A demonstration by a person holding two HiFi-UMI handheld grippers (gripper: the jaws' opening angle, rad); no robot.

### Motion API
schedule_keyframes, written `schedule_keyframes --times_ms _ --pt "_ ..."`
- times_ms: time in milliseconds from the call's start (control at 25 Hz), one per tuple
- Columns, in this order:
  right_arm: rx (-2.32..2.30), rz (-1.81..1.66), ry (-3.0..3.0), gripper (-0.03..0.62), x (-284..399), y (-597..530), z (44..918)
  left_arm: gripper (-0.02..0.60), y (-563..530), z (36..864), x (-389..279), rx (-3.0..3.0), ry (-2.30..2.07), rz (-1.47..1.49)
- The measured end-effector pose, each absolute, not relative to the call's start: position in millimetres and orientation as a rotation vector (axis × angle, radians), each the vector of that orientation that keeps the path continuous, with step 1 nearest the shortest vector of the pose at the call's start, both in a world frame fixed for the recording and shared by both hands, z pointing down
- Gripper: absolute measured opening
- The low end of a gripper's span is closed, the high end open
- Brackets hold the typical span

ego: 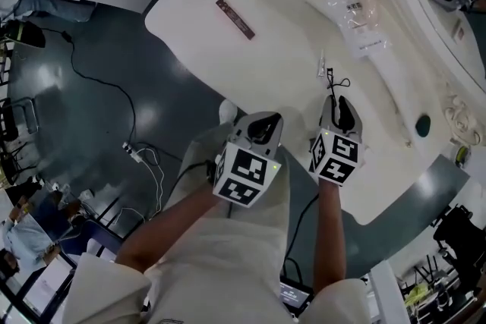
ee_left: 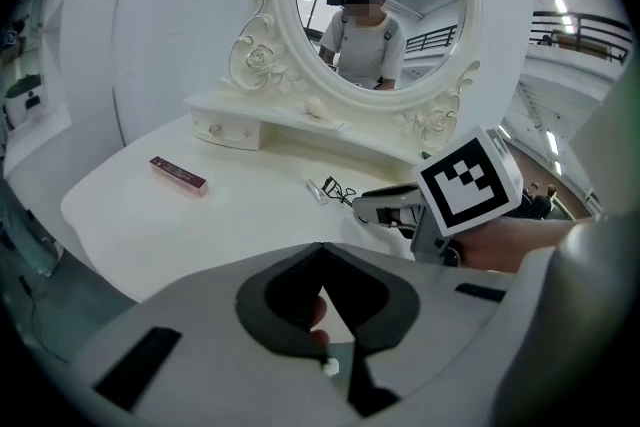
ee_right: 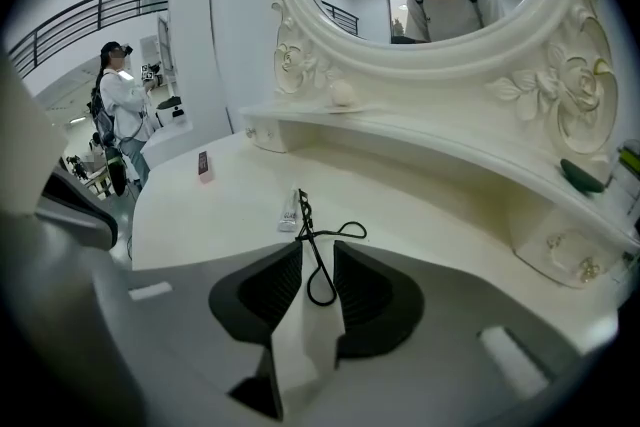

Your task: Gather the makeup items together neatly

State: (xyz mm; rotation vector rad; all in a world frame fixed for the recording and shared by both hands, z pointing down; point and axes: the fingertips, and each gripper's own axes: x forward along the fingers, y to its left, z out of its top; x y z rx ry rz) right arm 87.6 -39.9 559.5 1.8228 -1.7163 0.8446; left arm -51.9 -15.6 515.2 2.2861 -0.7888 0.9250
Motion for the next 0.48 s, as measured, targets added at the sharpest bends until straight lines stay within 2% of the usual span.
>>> schedule_keyframes --times_ms 480 --pt "1.745 0.803 -1.736 0.067 82.9 -50.1 571.2 0.005 -16.7 518.7 -60.5 2.256 -0.827 0.924"
